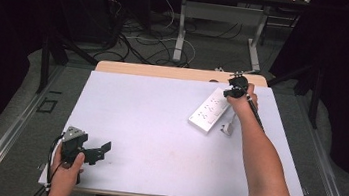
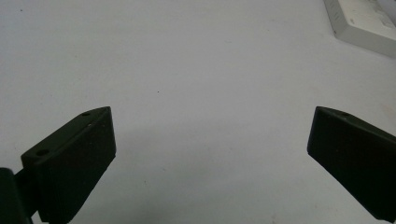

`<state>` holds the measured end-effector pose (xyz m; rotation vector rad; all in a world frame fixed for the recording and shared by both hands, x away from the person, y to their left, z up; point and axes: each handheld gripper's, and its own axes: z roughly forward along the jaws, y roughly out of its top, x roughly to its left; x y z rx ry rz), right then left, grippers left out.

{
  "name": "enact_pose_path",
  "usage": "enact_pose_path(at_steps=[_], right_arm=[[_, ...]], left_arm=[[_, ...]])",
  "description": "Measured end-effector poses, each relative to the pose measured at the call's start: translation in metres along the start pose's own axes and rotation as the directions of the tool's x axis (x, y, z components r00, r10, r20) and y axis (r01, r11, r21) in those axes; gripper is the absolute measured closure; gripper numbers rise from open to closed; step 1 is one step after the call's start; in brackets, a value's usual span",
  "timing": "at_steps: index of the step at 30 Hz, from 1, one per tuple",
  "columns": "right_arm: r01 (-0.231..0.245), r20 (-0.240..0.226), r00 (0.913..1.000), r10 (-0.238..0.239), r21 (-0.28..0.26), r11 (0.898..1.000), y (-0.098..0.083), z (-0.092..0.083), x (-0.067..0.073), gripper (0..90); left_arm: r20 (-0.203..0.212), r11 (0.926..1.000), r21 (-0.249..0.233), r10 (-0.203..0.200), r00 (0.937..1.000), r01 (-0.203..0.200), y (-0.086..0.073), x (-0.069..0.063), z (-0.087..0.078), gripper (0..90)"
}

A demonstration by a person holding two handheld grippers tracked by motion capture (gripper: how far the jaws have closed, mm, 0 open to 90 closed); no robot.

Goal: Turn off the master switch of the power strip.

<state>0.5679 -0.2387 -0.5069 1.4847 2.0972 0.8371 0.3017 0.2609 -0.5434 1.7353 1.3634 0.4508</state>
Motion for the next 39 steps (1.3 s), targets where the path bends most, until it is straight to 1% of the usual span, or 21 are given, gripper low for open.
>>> enact_pose_path(at_steps=[1,2,3,7,8,10,11,15,17,19,22,23,24,26,28,29,32,34,36,37,39], right_arm=[[0.007,0.002,1.0,-0.007,0.0,1.0,0.0,-0.001,0.0,73.2],[0.004,-0.001,1.0,-0.004,0.0,1.0,0.0,-0.002,0.0,71.5],[-0.011,-0.007,0.9999,0.011,0.001,1.0,0.0,-0.003,0.002,69.2],[-0.016,-0.006,0.9999,0.016,0.005,1.0,-0.001,-0.009,0.004,61.7],[-0.006,-0.003,1.0,0.006,0.009,1.0,-0.001,-0.011,0.005,60.4],[0.007,0.0,1.0,-0.007,0.01,1.0,-0.001,-0.014,0.007,56.8],[0.003,-0.006,1.0,-0.003,0.009,1.0,-0.001,-0.016,0.008,54.7],[-0.008,-0.001,1.0,0.008,-0.006,1.0,0.0,-0.026,0.01,48.3],[0.008,0.009,0.9999,-0.008,-0.011,1.0,0.0,-0.03,0.011,43.2],[0.013,0.004,0.9999,-0.013,-0.024,1.0,0.0,-0.033,0.01,39.0],[0.028,0.006,0.9996,-0.027,-0.037,0.999,-0.001,-0.039,0.01,37.5],[0.012,0.003,0.9999,-0.012,-0.035,0.999,-0.001,-0.04,0.01,36.4],[0.01,-0.003,0.9999,-0.01,-0.036,0.999,-0.001,-0.042,0.01,35.9],[0.024,-0.002,0.9997,-0.024,-0.044,0.999,-0.001,-0.045,0.01,35.9],[0.024,-0.007,0.9997,-0.024,-0.044,0.999,-0.001,-0.049,0.011,34.9],[0.017,-0.011,0.9998,-0.017,-0.041,0.999,-0.001,-0.05,0.012,33.1],[0.021,-0.025,0.9995,-0.022,-0.041,0.999,-0.001,-0.054,0.013,29.2],[0.028,-0.016,0.9995,-0.028,-0.041,0.999,-0.001,-0.058,0.013,25.8],[0.022,-0.017,0.9996,-0.023,-0.055,0.998,-0.002,-0.062,0.012,24.5],[0.013,-0.015,0.9998,-0.014,-0.058,0.998,-0.002,-0.064,0.012,22.6],[0.017,-0.015,0.9997,-0.018,-0.08,0.997,-0.004,-0.067,0.011,17.8]], left_arm=[[0.001,1.0,-0.001,0.001,1.0,-0.001,0.0,0.0,0.0,1.3],[0.004,1.0,-0.001,0.001,1.0,-0.001,0.0,0.0,0.0,1.3],[0.006,1.0,-0.003,0.002,1.0,-0.002,0.0,0.0,0.001,1.2],[0.026,0.9999,0.004,0.011,0.9996,-0.011,0.001,-0.001,0.002,1.2],[0.03,1.0,0.003,0.005,0.9996,-0.005,0.001,-0.001,0.003,1.2],[0.037,0.9999,0.004,0.01,0.9993,-0.01,0.001,-0.002,0.004,1.3],[0.04,0.9999,0.005,0.012,0.9991,-0.013,0.001,-0.002,0.004,1.3],[0.045,0.9998,0.007,0.016,0.9989,-0.017,0.001,-0.003,0.003,1.3],[0.044,0.9997,0.006,0.022,0.9988,-0.022,0.001,-0.003,0.003,1.3],[0.043,0.9997,0.003,0.023,0.9988,-0.023,0.001,-0.004,0.003,1.2],[0.04,0.9997,-0.002,0.026,0.9988,-0.026,0.001,-0.005,0.002,1.3],[0.04,0.9996,0.001,0.027,0.9988,-0.028,0.001,-0.005,0.002,1.3],[0.039,0.9997,0.004,0.025,0.9989,-0.026,0.001,-0.006,0.002,1.2],[0.038,0.9995,0.005,0.03,0.9988,-0.03,0.001,-0.007,0.002,1.3],[0.037,0.9994,0.005,0.035,0.9987,-0.035,0.001,-0.008,0.002,1.2],[0.035,0.9993,0.007,0.036,0.9987,-0.036,0.001,-0.008,0.002,1.3],[0.033,0.9993,0.006,0.036,0.9988,-0.036,0.001,-0.008,0.002,1.3],[0.032,0.9994,0.005,0.033,0.9989,-0.033,0.001,-0.008,0.002,1.3],[0.032,0.9993,0.005,0.037,0.9988,-0.037,0.001,-0.008,0.002,1.3],[0.032,0.9993,0.005,0.038,0.9988,-0.038,0.001,-0.008,0.002,1.3],[0.032,0.9992,0.008,0.039,0.9987,-0.039,0.001,-0.008,0.002,1.3]])
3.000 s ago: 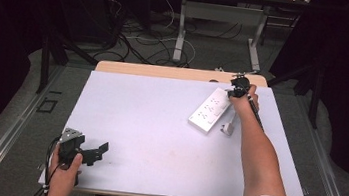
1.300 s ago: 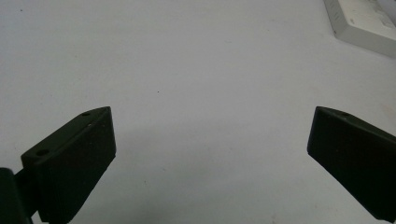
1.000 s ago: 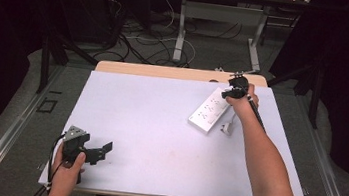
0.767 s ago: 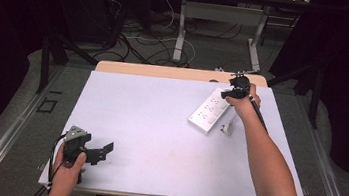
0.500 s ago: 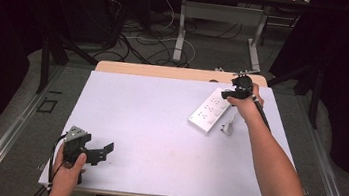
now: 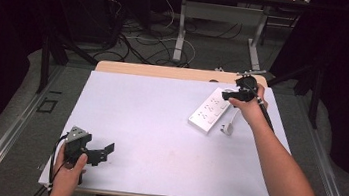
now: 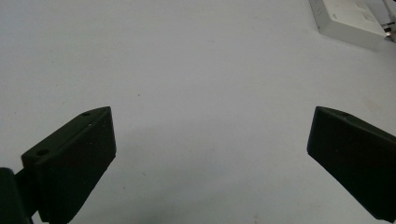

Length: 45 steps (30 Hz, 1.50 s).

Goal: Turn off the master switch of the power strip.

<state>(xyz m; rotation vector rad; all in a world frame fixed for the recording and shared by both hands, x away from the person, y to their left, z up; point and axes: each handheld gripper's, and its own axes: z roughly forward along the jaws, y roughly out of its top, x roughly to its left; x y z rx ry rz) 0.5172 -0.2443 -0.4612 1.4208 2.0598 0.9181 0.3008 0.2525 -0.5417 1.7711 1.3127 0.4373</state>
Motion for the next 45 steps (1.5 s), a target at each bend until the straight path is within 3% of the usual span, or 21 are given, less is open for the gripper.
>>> enact_pose_path(at_steps=[2,10,18,27,31,39,45], right_arm=[[-0.01,-0.014,0.9999,0.01,-0.004,1.0,-0.002,-0.004,0.001,17.5],[0.028,-0.01,0.9996,-0.028,-0.021,0.999,-0.012,-0.024,0.005,16.4],[0.015,-0.048,0.9987,-0.016,-0.034,0.999,-0.024,-0.045,0.011,14.8],[0.04,-0.055,0.9975,-0.043,-0.068,0.997,-0.042,-0.06,0.013,3.4],[0.032,-0.067,0.997,-0.037,-0.073,0.997,-0.051,-0.067,0.015,0.8],[0.093,-0.038,0.9946,-0.096,-0.067,0.993,-0.076,-0.079,0.021,0.0],[0.094,-0.053,0.9938,-0.098,-0.07,0.993,-0.096,-0.089,0.027,0.0]], left_arm=[[0.0,1.0,-0.004,0.0,1.0,0.0,0.0,0.0,0.001,1.3],[-0.003,1.0,-0.002,0.002,1.0,-0.002,0.0,-0.001,0.001,1.3],[-0.004,0.9999,-0.01,-0.007,1.0,0.007,0.0,-0.002,-0.001,1.3],[-0.005,1.0,-0.007,-0.004,1.0,0.004,0.0,-0.001,-0.001,1.3],[-0.006,1.0,-0.004,-0.001,1.0,0.001,0.0,-0.001,-0.001,1.3],[-0.005,1.0,-0.006,0.002,1.0,-0.002,0.0,-0.002,0.0,1.3],[-0.005,1.0,-0.004,0.001,1.0,-0.001,0.0,-0.002,0.0,1.3]])
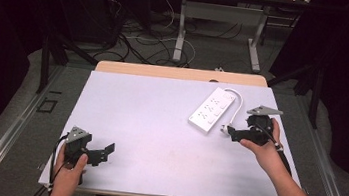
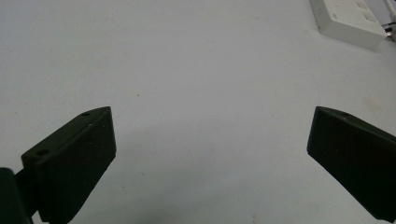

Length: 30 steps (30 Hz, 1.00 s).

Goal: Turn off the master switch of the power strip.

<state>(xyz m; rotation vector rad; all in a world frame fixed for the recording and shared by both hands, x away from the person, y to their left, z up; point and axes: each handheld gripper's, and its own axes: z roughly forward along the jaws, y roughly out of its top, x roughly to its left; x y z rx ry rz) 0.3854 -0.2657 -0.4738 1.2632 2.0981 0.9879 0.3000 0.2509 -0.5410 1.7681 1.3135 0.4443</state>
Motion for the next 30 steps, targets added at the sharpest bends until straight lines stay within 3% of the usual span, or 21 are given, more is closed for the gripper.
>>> enact_pose_path(at_steps=[7,12,20,24,30], right_arm=[[0.022,-0.014,0.9997,-0.022,0.004,1.0,-0.023,-0.011,0.007,0.0],[-0.001,-0.039,0.9993,0.001,-0.002,1.0,-0.037,-0.018,0.009,0.0],[-0.021,-0.023,0.9995,0.021,-0.006,1.0,-0.062,-0.025,0.008,0.2],[-0.046,-0.046,0.9979,0.045,-0.021,0.999,-0.075,-0.025,0.006,1.2],[-0.065,-0.009,0.9979,0.065,-0.033,0.997,-0.092,-0.027,0.001,1.6]], left_arm=[[-0.004,1.0,-0.001,-0.004,1.0,0.004,0.0,0.0,0.0,1.3],[-0.003,1.0,0.0,-0.004,1.0,0.004,0.0,0.0,0.0,1.3],[-0.004,1.0,0.002,-0.007,1.0,0.007,0.0,-0.001,0.001,1.3],[-0.004,1.0,0.002,-0.008,1.0,0.008,0.0,-0.001,0.001,1.3],[-0.005,1.0,0.003,-0.007,1.0,0.007,0.0,-0.001,0.001,1.3]])
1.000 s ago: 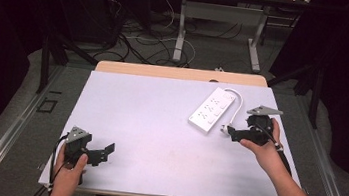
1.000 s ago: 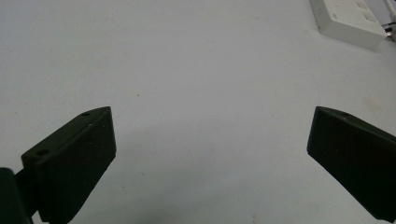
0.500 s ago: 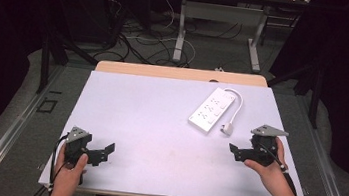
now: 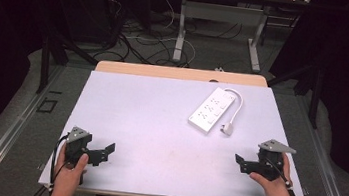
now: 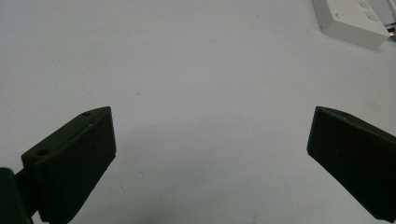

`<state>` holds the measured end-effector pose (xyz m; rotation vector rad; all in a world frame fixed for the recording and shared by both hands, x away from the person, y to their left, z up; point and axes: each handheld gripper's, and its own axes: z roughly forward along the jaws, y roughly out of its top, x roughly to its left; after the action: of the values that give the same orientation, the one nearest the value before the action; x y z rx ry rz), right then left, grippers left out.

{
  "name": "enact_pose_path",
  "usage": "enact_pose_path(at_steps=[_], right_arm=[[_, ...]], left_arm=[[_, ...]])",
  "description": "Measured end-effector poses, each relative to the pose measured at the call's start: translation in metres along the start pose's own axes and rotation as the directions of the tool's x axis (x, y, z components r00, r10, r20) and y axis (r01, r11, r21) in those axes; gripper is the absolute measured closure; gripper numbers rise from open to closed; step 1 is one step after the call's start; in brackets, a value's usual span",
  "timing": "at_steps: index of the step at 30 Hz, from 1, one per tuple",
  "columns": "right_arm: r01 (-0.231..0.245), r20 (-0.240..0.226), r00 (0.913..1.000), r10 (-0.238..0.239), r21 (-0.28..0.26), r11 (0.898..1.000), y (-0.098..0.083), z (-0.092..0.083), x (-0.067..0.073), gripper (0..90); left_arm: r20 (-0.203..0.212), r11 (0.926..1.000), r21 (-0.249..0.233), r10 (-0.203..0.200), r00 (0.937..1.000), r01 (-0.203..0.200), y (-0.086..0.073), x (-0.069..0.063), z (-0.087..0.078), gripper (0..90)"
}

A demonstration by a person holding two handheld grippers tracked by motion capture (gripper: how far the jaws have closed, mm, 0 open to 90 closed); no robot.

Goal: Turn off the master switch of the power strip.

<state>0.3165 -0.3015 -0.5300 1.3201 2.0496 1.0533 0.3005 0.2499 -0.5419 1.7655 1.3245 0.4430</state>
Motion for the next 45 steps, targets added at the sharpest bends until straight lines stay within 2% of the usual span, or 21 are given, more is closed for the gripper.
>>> enact_pose_path(at_steps=[9,14,17,21,28,40,41,42,45], right_arm=[[-0.03,0.044,0.9986,0.029,0.018,0.999,-0.022,0.0,-0.009,1.9],[-0.049,0.055,0.9973,0.049,0.008,0.999,-0.027,-0.001,-0.013,6.0],[-0.045,0.069,0.9966,0.045,-0.001,0.999,-0.03,-0.001,-0.015,6.1],[-0.067,0.081,0.9945,0.067,0.007,0.998,-0.035,-0.001,-0.017,5.1],[-0.063,0.095,0.9936,0.061,0.015,0.998,-0.041,0.001,-0.02,5.1],[-0.075,0.087,0.9935,0.073,0.017,0.997,-0.042,0.002,-0.02,5.1],[-0.078,0.097,0.9922,0.078,-0.005,0.997,-0.043,0.004,-0.019,5.1],[-0.079,0.085,0.9934,0.078,0.017,0.997,-0.042,0.003,-0.019,5.1],[-0.072,0.087,0.9937,0.07,0.016,0.997,-0.042,0.003,-0.019,5.1]], left_arm=[[-0.001,1.0,-0.003,-0.001,1.0,0.001,0.0,-0.001,0.001,1.3],[-0.002,1.0,-0.002,0.0,1.0,0.0,0.0,-0.001,0.001,1.3],[0.0,1.0,0.0,0.001,1.0,-0.001,0.0,0.0,0.001,1.3],[-0.001,1.0,0.002,0.002,1.0,-0.002,0.0,0.0,0.0,1.3],[-0.002,1.0,0.0,0.001,1.0,-0.001,0.0,0.0,0.001,1.3],[-0.001,1.0,0.0,0.002,1.0,-0.002,0.0,0.0,0.001,1.3],[-0.002,1.0,0.0,0.002,1.0,-0.002,0.0,0.0,0.001,1.3],[-0.001,1.0,0.002,0.002,1.0,-0.002,0.0,0.0,0.001,1.3],[-0.001,1.0,0.002,0.002,1.0,-0.002,0.0,0.0,0.001,1.3]])
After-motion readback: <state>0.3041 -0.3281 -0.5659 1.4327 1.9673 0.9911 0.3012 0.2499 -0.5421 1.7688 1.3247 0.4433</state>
